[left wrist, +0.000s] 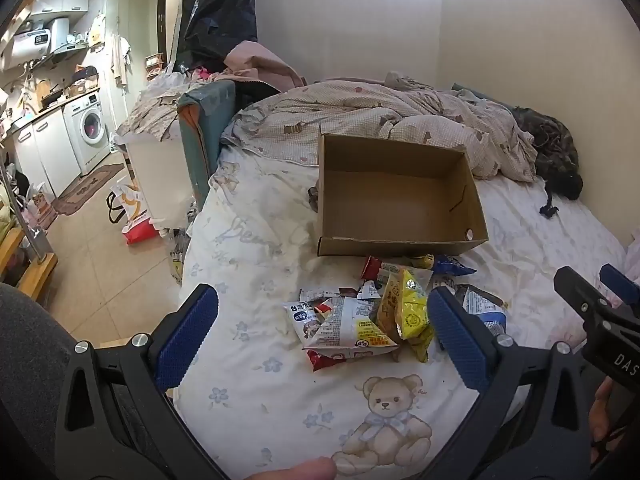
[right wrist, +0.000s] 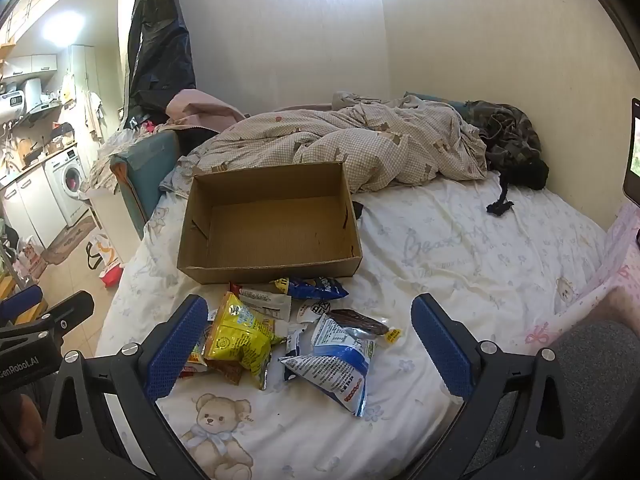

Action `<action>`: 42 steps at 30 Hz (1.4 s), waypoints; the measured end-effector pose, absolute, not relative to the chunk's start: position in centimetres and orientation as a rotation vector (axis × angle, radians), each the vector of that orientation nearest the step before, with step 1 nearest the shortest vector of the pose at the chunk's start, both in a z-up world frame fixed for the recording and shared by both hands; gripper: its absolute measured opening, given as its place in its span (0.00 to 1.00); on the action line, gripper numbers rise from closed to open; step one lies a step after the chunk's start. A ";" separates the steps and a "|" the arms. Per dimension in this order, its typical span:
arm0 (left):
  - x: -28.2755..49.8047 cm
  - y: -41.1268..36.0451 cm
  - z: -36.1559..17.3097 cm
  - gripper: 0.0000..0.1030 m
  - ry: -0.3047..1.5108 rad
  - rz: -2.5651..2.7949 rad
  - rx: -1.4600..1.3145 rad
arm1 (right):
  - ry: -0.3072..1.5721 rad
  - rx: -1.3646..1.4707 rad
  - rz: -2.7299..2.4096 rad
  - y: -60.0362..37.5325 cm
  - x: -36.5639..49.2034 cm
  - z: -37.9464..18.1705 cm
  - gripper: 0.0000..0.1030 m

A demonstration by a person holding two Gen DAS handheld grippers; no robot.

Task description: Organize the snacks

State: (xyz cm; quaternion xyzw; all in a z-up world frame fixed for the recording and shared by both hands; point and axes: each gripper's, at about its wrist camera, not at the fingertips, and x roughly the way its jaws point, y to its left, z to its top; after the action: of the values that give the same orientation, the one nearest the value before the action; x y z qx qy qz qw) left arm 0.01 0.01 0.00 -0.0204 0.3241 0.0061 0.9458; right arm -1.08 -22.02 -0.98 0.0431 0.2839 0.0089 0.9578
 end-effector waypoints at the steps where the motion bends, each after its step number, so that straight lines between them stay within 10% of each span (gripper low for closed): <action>1: 0.0 0.0 0.0 1.00 0.659 0.012 -0.041 | 0.574 0.089 0.019 -22.0 -1.1 -1.0 1.00; 42: 0.0 0.0 0.0 1.00 0.655 0.013 -0.038 | 0.568 0.084 0.017 -22.2 -1.0 -0.8 1.00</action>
State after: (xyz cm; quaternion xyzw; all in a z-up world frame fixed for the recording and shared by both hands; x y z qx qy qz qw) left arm -0.03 -0.02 0.00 -0.0185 0.3215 0.0062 0.9467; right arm -1.04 -22.24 -0.76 0.0416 0.2802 0.0084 0.9590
